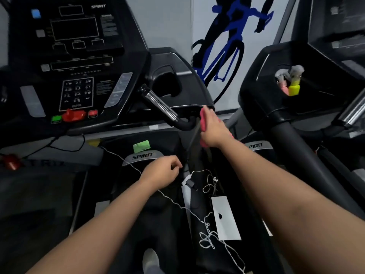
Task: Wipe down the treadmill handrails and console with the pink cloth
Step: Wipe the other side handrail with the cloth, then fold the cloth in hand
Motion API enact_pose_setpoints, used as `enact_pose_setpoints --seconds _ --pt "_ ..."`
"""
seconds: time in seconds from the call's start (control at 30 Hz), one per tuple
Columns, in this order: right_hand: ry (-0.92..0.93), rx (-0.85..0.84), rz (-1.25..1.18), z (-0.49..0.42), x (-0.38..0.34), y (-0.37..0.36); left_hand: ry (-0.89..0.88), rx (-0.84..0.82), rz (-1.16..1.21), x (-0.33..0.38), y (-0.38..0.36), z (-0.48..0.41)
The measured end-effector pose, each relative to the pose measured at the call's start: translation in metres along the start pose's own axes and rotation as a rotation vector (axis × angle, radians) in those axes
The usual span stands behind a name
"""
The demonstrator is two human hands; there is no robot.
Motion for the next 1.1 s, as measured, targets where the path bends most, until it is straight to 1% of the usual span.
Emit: enact_pose_setpoints --seconds 0.07,0.13,0.23,0.27,0.3,0.37,0.4,0.43,0.5,0.57,0.67,0.73,0.8,0.83,0.9,0.97,1.03,1.1 --pt "-0.066 0.090 -0.252 -0.003 0.005 0.006 0.016 -0.012 -0.016 -0.011 0.000 -0.001" --pt "-0.147 0.125 -0.357 -0.001 0.011 0.008 0.017 -0.016 -0.027 -0.019 0.002 -0.002" --pt "-0.280 0.107 -0.483 0.012 0.025 0.007 0.028 -0.026 -0.027 -0.022 0.005 -0.002" --pt "-0.313 0.111 -0.467 0.018 0.029 0.009 0.023 -0.029 -0.022 -0.020 0.006 -0.002" --pt "-0.333 0.114 -0.399 0.025 0.029 0.013 0.012 -0.031 -0.019 -0.017 0.008 -0.002" --pt "-0.326 0.131 -0.158 0.039 0.026 0.028 -0.022 -0.025 -0.008 -0.006 0.011 -0.001" --pt "-0.314 0.174 -0.071 0.046 0.021 0.035 -0.033 -0.023 0.004 -0.001 0.013 -0.001" --pt "-0.306 0.236 -0.048 0.049 0.017 0.040 -0.039 -0.025 0.017 0.004 0.014 -0.001" --pt "-0.275 0.347 -0.086 0.053 0.008 0.050 -0.064 -0.016 0.050 0.020 0.019 0.000" --pt "-0.227 0.372 -0.189 0.051 -0.004 0.056 -0.095 0.032 0.067 0.037 0.025 0.001" --pt "-0.092 0.354 -0.431 0.052 -0.028 0.064 -0.112 0.081 0.156 0.059 0.035 0.003" --pt "-0.010 0.277 -0.606 0.052 -0.042 0.062 -0.114 0.057 0.302 0.070 0.038 0.005" --pt "-0.005 0.177 -0.802 0.054 -0.052 0.054 -0.100 0.023 0.527 0.077 0.041 0.006" --pt "-0.022 0.140 -0.920 0.055 -0.055 0.049 -0.077 0.032 0.627 0.077 0.043 0.006" --pt "-0.056 0.089 -1.131 0.056 -0.059 0.042 -0.011 0.111 0.810 0.072 0.049 0.005" --pt "-0.041 0.021 -1.167 0.056 -0.064 0.040 0.047 0.219 0.953 0.062 0.058 0.006" --pt "-0.011 -0.027 -1.134 0.056 -0.068 0.039 0.103 0.313 1.016 0.049 0.069 0.008" --pt "-0.009 -0.036 -1.094 0.053 -0.072 0.034 0.142 0.374 1.072 0.033 0.081 0.011"
Point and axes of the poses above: each hand's wrist, its own z-axis away from the middle knuckle, its own y-axis out of the back of the hand, x = y × z, the point moved 4 cm from there along -z, towards the middle knuckle, and after that the axes turned 12 degrees about y, right-handed, at the moved point
